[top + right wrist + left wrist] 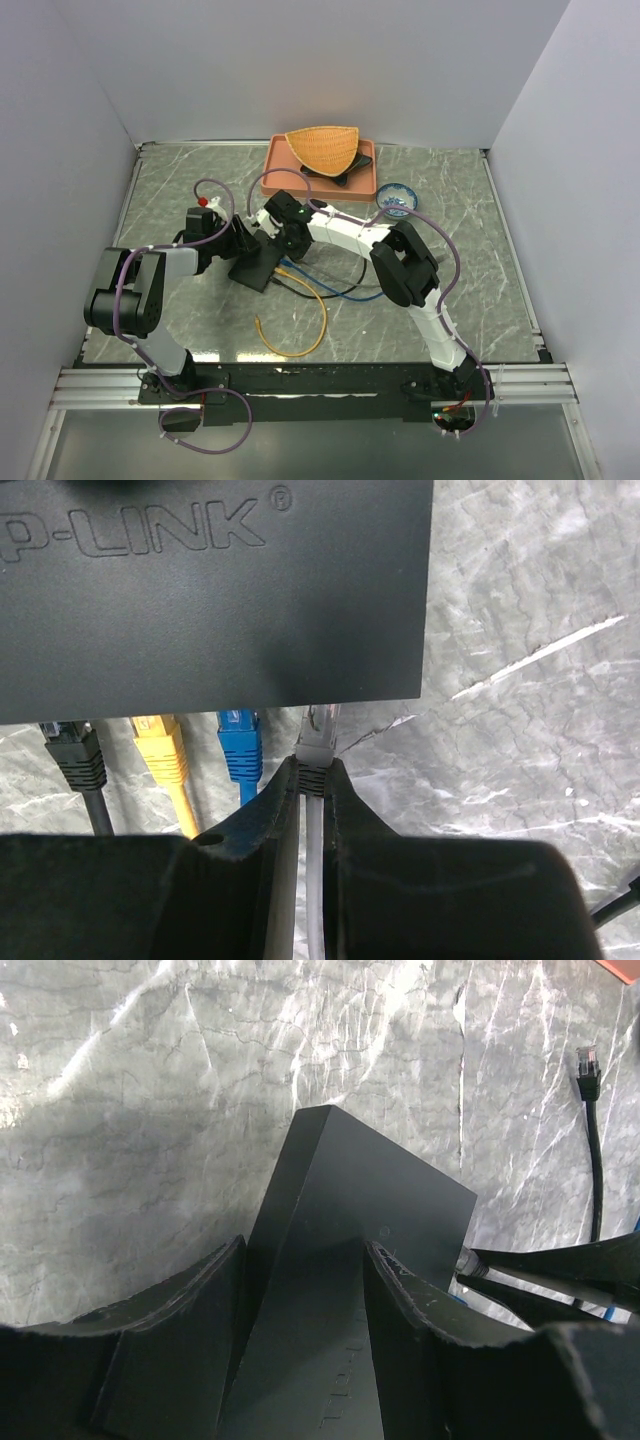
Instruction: Insert the plug into the switch port
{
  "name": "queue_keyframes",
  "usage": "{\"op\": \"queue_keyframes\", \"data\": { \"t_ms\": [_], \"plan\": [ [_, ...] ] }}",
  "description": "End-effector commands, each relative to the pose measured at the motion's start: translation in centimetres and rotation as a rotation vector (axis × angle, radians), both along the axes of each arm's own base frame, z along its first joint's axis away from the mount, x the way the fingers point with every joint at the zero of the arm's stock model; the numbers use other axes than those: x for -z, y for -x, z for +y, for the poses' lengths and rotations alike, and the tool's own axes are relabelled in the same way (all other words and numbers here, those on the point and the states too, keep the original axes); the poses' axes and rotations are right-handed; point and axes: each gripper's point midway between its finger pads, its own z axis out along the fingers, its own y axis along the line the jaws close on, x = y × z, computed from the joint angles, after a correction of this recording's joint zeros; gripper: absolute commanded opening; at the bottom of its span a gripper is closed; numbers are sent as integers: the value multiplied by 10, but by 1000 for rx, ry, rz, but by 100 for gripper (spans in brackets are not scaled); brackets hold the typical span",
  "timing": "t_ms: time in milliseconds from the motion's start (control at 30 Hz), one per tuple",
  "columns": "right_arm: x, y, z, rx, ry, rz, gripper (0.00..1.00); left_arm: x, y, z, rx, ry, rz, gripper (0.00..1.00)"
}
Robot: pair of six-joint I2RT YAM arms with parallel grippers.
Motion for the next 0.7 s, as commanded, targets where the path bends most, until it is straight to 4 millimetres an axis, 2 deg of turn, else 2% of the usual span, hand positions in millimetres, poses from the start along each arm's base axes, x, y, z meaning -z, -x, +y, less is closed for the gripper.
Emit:
{"op": "queue_keyframes", "data": {
  "t_ms": [0, 300, 500, 667],
  "plan": [
    [-51, -14, 72, -153, -279, -136, 0, 4, 16, -29, 117, 41, 32, 55],
    [-55, 1, 74, -294, -319, -137, 0, 0, 17, -38, 149, 30, 7, 55],
    [-55, -6, 73, -270, -336, -147, 0, -1, 18, -43, 168, 39, 5, 55],
    [-63, -23, 73, -182, -359, -168, 0, -4, 21, -49, 199, 47, -6, 53]
  ]
}}
